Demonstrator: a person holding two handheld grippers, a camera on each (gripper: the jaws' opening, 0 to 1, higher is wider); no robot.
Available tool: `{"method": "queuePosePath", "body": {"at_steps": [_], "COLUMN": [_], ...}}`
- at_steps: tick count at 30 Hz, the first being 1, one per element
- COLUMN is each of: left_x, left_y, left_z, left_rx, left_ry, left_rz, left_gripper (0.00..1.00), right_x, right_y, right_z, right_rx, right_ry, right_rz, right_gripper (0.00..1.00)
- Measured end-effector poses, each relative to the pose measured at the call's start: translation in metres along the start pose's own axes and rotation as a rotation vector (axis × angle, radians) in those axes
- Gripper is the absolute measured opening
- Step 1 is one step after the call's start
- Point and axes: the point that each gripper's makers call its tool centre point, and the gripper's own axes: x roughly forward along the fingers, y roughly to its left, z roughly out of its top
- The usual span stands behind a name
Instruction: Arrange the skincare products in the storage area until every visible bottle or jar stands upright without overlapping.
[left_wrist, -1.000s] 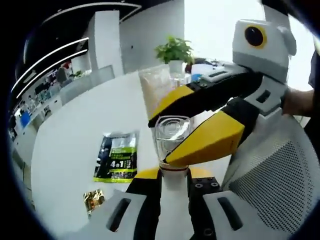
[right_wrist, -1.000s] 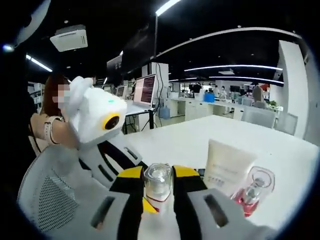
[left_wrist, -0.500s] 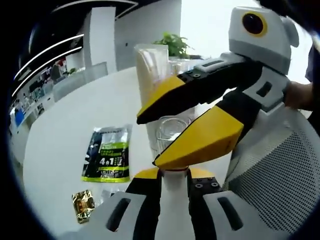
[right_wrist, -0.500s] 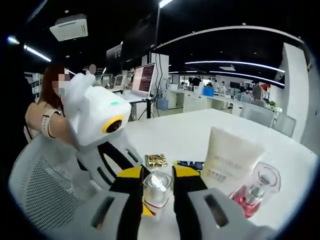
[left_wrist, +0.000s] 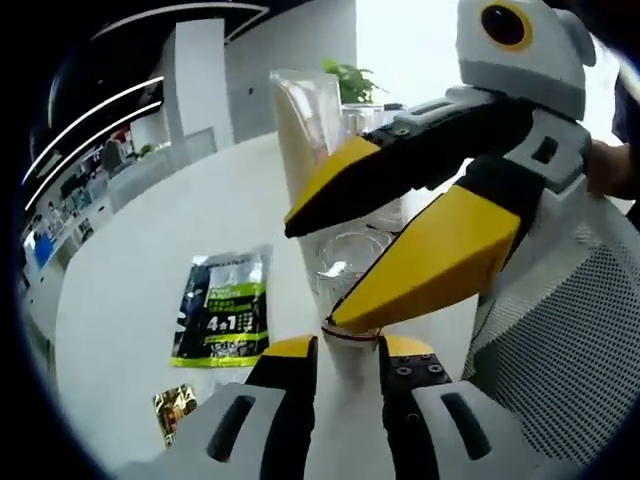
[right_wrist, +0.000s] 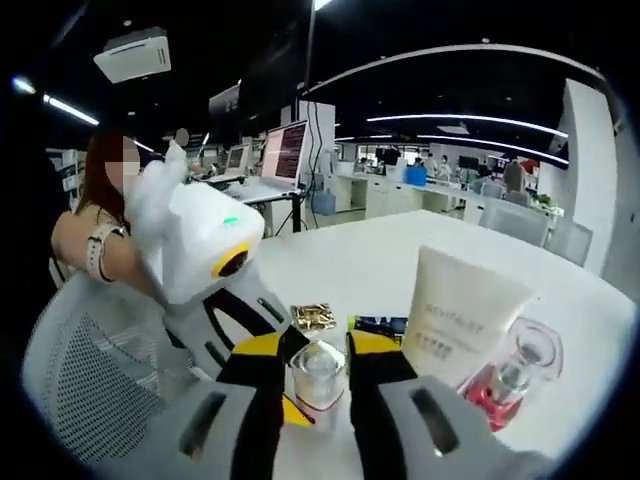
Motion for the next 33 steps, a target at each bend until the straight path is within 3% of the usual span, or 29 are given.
{"method": "queuePosePath", "body": {"at_steps": [8,13,18,21,25,33], "left_x": [-0.002,-0.008,-0.02,-0.019,-0.013,-0.001], "left_y": [0.006,0.0,-0.007,-0.007,-0.006,-0.007], "left_z": [-0.003,-0.012,-0.035,-0.034,-0.031,-0.026], "left_rx": [0.012,0.01,0.016,0.025,-0.07,-0.099], "left_ry": [0.013,0.052,0.206,0.209,0.208,0.215], "left_rz": [0.021,0.011,0.001,0.008,0.016,0.008], "left_gripper": [0.29,0.28,0.22,0.2,0.15,0.12], "right_x": [-0.036,-0.059,-0.071,-0.076,-0.077,-0.068], "right_y": [0.0,0.002,-0.011,-0.021,-0.032,-0.041], "right_z": [-0.003,-0.027,-0.055,-0.076,-0.089,-0.108], "right_rx": [-0.047,-0.096,-0.056,-0.018,0.087,0.109], "right_ry": [0.05,0.151,0.219,0.289,0.294,0.35], "right_rz": [0.027,0.051,0.03,0.003,-0.014,-0.019], "right_gripper": [0.27,0.25,0.23,0.22,0.18,0.16]}}
